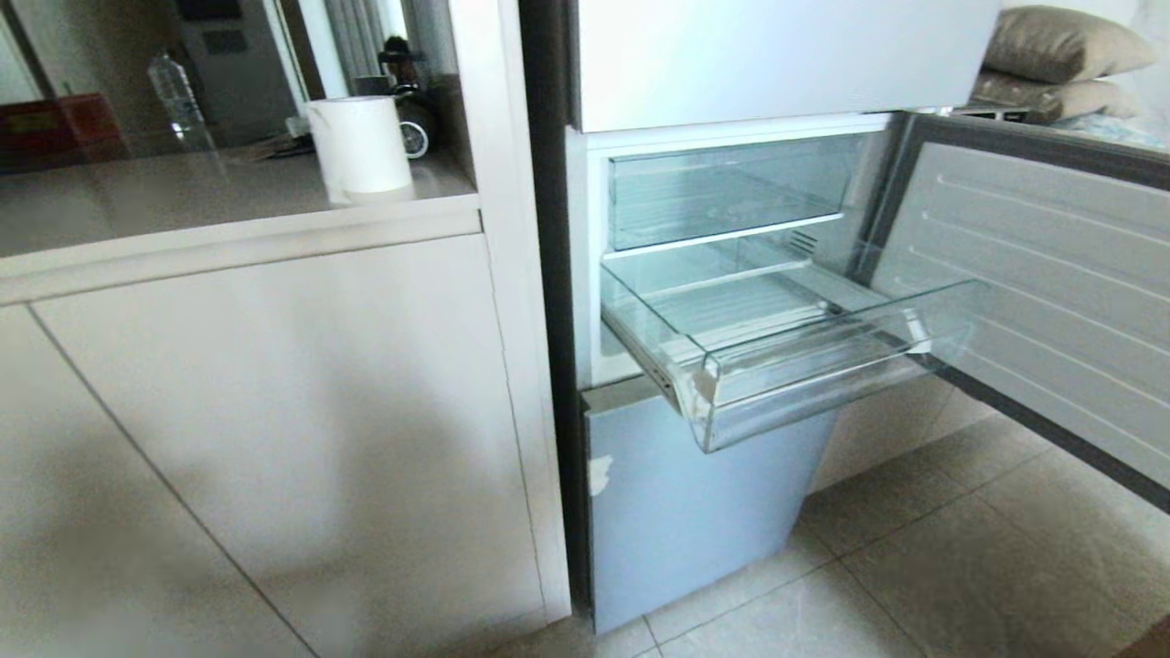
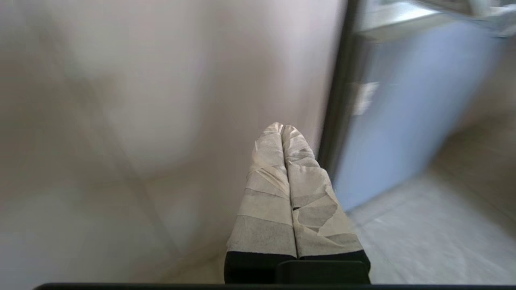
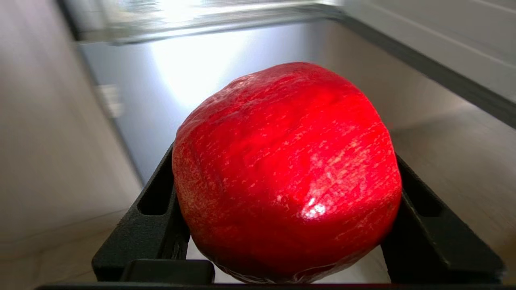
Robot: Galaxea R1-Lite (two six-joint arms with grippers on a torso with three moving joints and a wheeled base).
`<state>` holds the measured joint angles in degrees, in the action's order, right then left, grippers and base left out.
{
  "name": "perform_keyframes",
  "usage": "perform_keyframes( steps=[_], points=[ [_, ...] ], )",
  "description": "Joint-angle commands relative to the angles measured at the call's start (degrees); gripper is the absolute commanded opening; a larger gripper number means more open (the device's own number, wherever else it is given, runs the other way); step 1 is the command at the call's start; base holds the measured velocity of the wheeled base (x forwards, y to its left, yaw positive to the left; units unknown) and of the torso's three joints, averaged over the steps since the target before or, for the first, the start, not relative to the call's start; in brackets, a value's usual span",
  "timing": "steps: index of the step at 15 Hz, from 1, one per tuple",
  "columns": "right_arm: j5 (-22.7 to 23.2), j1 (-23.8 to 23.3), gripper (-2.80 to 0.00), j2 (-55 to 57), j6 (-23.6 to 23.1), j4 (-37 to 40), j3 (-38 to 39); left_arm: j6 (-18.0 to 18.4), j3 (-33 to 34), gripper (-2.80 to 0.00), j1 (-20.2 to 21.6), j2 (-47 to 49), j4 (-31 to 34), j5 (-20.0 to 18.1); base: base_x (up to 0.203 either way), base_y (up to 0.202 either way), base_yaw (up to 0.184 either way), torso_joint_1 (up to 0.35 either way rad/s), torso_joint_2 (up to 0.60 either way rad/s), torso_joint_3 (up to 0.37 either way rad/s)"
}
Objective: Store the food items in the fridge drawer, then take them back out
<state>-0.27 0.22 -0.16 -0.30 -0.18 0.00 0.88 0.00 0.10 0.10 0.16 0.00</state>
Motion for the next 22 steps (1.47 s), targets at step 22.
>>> perform_keyframes(
  steps=[22],
  points=[
    [-0.4,-0.1,-2.8,39.5,6.9,-2.6,-24.2,0.0,0.0,-2.8,0.0,0.1,0.0,0.0,0.0,-0.003,0.053,0.0,0.0,0.001]
  ],
)
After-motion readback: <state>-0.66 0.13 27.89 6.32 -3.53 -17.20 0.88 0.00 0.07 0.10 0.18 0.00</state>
